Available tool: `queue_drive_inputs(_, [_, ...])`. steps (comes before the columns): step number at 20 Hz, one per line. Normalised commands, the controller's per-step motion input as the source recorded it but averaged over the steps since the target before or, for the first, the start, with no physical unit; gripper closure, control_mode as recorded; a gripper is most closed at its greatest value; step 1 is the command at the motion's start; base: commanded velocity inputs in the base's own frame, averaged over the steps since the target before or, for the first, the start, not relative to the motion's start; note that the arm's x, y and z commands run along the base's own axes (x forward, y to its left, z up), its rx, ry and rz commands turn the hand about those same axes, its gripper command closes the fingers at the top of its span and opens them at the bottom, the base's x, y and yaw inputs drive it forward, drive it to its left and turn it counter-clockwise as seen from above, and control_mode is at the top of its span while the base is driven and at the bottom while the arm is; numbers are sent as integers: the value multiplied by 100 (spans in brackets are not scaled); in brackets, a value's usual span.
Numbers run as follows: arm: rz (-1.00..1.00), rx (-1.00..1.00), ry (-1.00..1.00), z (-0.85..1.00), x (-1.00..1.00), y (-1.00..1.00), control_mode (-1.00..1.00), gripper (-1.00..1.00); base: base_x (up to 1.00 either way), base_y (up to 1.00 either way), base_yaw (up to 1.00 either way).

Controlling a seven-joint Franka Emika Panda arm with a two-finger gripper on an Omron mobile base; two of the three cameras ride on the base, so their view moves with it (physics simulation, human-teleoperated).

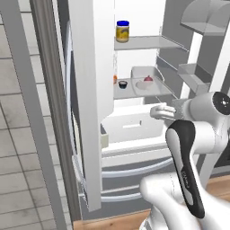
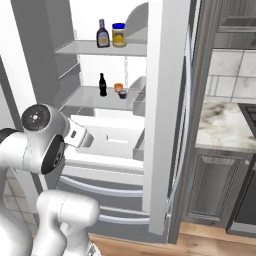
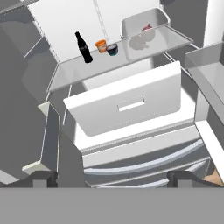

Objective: Place the tupperware on the second highest shelf of the fridge. Make space for the tupperware among the existing items by rearranging them on the shelves if needed. Close the fridge door when finished.

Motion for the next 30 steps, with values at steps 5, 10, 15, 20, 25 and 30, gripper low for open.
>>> queue_drive_inputs(5, [0, 0, 0, 0, 1, 0, -100, -100, 0, 0, 2])
queue_drive_inputs(10, [0, 0, 0, 0, 0, 0, -100, -100, 0, 0, 0])
queue_drive_inputs(15, [-1, -5, -14, 0, -13, 29, -100, -100, 0, 0, 0])
queue_drive_inputs(20, [3, -14, -16, 1, -39, 52, -100, -100, 0, 0, 0])
queue_drive_inputs(25, [14, -15, -12, 4, -60, 41, -100, -100, 0, 0, 0])
queue_drive_inputs(30, [27, -28, 3, 0, -50, 77, -100, -100, 0, 0, 0])
